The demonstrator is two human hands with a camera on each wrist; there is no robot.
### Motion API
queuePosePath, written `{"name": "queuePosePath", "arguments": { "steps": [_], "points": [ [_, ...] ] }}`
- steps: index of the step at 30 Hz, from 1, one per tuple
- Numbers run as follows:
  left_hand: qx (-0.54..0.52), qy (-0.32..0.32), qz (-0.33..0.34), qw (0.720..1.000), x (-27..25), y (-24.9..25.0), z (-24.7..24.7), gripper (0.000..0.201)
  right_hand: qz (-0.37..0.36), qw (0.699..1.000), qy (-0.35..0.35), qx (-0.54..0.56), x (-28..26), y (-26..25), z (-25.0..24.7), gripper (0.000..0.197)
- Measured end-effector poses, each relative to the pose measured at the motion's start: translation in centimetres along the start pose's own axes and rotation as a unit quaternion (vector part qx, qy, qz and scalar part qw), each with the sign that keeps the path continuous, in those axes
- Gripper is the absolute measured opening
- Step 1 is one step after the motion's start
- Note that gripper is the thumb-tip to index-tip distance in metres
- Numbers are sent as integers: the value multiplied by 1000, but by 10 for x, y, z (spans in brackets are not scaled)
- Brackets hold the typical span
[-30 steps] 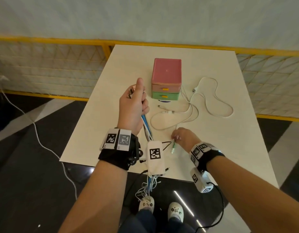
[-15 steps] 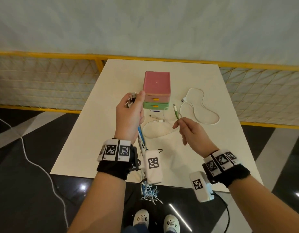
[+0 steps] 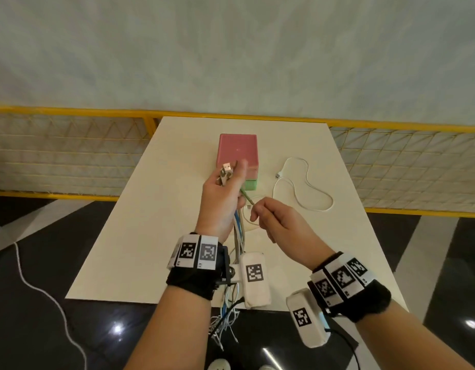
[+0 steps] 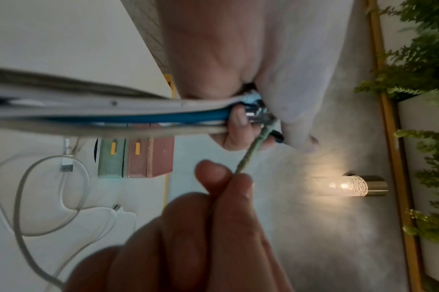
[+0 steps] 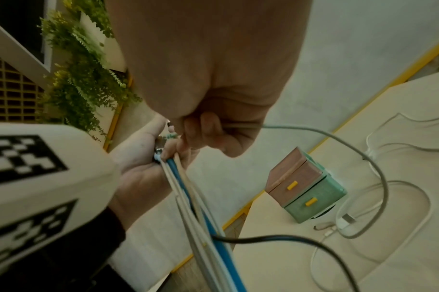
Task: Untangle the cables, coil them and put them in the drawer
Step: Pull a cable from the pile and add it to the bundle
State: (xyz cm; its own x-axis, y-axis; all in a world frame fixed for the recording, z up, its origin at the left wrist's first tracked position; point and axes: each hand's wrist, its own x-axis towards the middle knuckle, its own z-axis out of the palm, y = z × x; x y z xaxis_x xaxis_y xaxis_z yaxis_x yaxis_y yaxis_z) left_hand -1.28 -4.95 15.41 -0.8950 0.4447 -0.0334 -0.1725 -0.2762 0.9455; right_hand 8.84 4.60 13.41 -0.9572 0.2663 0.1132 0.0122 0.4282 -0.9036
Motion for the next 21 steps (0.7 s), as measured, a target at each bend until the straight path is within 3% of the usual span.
{"name": "queuePosePath", "arguments": {
  "steps": [5,8,11,13,16,21],
  "points": [
    [-23,18,-17,999,-3,-4,7,16,-13,1000,14,19,5,-7,4,23],
    [-110,37,-39,993,-1,-1,8,17,-4,999,-29,25,4,-6,7,26],
    [-123,34,-9,992,3,5,0,20,0,995,-88,-35,0,6,5,28],
    [-101,51,20,993,7,14,-13,24,11,986,-120,-115,-2,21,-6,29],
    [-44,72,53,995,12,27,-33,22,42,980,-90,-175,0,40,-38,26],
    [173,-46,76,981,5,26,-16,12,-21,981,2,-192,21,6,-64,17]
  ]
}}
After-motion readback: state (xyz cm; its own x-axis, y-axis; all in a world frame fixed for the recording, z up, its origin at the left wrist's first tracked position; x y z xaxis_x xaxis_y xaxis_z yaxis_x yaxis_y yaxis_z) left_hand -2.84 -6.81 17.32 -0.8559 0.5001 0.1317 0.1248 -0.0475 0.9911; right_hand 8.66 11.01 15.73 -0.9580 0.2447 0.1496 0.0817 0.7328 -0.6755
